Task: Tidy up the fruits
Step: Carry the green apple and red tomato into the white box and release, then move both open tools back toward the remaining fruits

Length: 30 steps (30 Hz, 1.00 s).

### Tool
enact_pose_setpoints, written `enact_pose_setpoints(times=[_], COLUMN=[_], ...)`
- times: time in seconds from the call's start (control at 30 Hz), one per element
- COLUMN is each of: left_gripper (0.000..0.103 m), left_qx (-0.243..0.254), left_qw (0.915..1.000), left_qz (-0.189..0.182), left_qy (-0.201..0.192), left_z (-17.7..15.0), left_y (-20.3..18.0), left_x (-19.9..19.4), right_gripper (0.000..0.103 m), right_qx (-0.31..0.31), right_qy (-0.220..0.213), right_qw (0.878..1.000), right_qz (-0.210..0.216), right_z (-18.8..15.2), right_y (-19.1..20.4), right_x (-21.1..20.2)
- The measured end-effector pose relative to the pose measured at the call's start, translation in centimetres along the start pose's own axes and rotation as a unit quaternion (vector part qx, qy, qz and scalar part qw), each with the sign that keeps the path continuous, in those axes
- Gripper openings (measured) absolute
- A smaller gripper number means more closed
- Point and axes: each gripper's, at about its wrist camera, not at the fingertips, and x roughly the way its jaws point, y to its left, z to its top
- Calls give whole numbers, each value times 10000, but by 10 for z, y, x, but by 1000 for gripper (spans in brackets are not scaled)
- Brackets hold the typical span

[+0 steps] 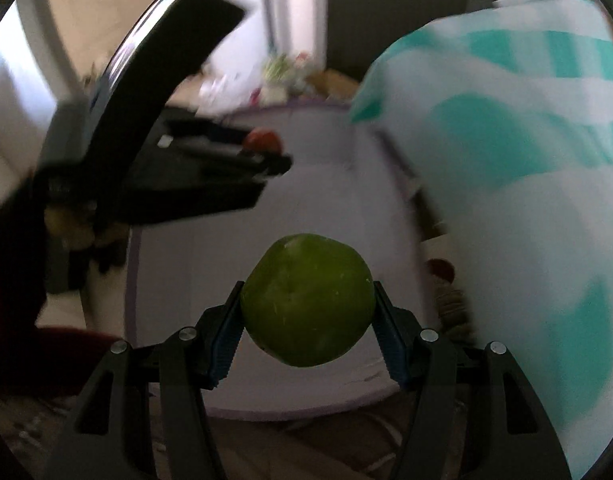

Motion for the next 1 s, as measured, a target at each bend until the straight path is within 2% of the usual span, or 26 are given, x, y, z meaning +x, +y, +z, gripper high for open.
enact_pose_setpoints(times=[0.17, 0.37, 0.5, 0.77, 0.83, 0.87, 0.93, 1.0], left_gripper=[38, 38, 39, 40, 50, 58, 69, 73], left_qx=[314, 520, 594, 621, 632, 638, 648, 631], left_qw=[9966, 9890, 9869, 9855, 9851, 9851, 9852, 9853], left_qz=[133, 223, 182, 189, 204, 209, 247, 289], left_qy=[755, 1366, 1490, 1568, 1589, 1583, 1565, 1562], left_z=[2, -2, -9, -16, -16, -15, -14, -14], left_y=[4, 9, 5, -1, -2, -4, -3, -2], left_x=[42, 82, 95, 104, 105, 106, 105, 106], right_gripper=[60, 60, 60, 60, 60, 59, 59, 61], right_qx=[-743, -1666, -2069, -2014, -1948, -1918, -1891, -1863], right_qy=[590, 1234, 1441, 1584, 1616, 1621, 1620, 1514], right_qw=[9955, 9779, 9671, 9659, 9670, 9676, 9681, 9704], right_qz=[-29, -267, -351, -362, -305, -280, -277, -274], right_z=[3, -7, -15, -19, -18, -18, 0, 0], right_y=[30, 66, 81, 83, 83, 83, 80, 80], right_x=[46, 90, 101, 113, 114, 114, 117, 113])
